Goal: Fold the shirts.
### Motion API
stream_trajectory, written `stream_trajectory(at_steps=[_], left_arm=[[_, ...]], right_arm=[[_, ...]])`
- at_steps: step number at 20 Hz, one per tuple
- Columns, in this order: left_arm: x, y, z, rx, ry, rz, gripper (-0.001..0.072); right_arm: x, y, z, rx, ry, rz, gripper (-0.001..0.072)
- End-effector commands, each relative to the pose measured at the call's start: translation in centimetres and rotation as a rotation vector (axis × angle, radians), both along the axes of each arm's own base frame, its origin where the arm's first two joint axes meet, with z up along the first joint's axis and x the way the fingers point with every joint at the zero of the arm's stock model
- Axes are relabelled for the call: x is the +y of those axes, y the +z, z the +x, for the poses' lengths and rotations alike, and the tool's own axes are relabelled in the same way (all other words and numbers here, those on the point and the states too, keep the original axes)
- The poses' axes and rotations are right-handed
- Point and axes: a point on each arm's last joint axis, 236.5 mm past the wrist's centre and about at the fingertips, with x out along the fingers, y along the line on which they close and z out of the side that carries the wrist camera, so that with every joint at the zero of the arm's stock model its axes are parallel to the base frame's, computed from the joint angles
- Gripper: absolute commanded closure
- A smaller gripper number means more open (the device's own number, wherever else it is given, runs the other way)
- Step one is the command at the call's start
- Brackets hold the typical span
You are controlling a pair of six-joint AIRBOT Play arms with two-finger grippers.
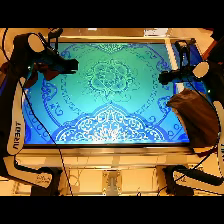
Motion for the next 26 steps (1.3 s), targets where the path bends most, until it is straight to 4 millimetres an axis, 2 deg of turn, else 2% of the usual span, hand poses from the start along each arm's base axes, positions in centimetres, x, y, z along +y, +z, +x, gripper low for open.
stream_trajectory(at_steps=[1, 4, 6, 7, 8, 9, 12, 14, 15, 17, 19, 21, 23, 24, 26], left_arm=[[0.0, -0.1, -0.1, 0.005, -0.002, 0.003, 0.0685], [0.5, -0.1, 0.2, -0.009, 0.006, 0.022, 0.0684], [2.2, -0.1, 1.2, -0.047, 0.033, 0.094, 0.0678], [3.9, 0.0, 1.8, -0.074, 0.056, 0.161, 0.0523], [5.7, 0.2, 2.6, -0.108, 0.082, 0.236, 0.0281], [7.7, 0.7, 3.6, -0.156, 0.11, 0.318, 0.0138], [13.1, 3.4, 7.8, -0.356, 0.227, 0.506, 0.0131], [16.2, 4.0, 10.7, -0.457, 0.328, 0.5, 0.0132], [18.3, 3.1, 11.5, -0.461, 0.388, 0.479, 0.0132], [24.7, -0.1, 11.7, -0.4, 0.574, 0.43, 0.013], [32.0, -3.9, 10.3, -0.313, 0.826, 0.342, 0.012], [37.5, -7.6, 8.9, -0.248, 0.993, 0.234, 0.012], [40.8, -11.2, 8.4, -0.2, 1.082, 0.084, -0.0003], [41.8, -12.8, 8.6, -0.192, 1.106, 0.0, -0.0006], [43.1, -14.8, 9.4, -0.215, 1.119, -0.115, -0.0007]], right_arm=[[0.1, 0.0, 0.0, 0.001, 0.001, 0.001, 0.0342], [0.1, 0.0, 0.0, 0.001, 0.001, 0.001, 0.0341], [0.1, 0.0, 0.0, 0.0, 0.001, 0.001, 0.0341], [0.1, 0.0, 0.0, 0.0, 0.001, 0.001, 0.0342], [0.1, 0.0, 0.0, 0.0, 0.001, 0.001, 0.0342], [0.1, 0.0, 0.0, 0.0, 0.001, 0.001, 0.0342], [0.1, 0.0, 0.0, 0.0, 0.001, 0.001, 0.0341], [0.1, 0.0, 0.0, -0.001, 0.001, 0.001, 0.0342], [0.1, 0.1, 0.1, -0.007, 0.0, 0.001, 0.0342], [-0.1, 0.6, 0.9, -0.045, -0.009, 0.002, 0.0342], [-0.1, 1.3, 1.6, -0.085, -0.018, 0.005, 0.0342], [-0.1, 1.2, 1.6, -0.081, -0.02, 0.007, 0.0342], [0.4, 1.1, 1.3, -0.066, -0.018, 0.037, 0.0342], [0.9, 1.3, 1.3, -0.069, -0.018, 0.061, 0.0342], [1.8, 1.6, 1.3, -0.069, -0.016, 0.113, 0.0342]])
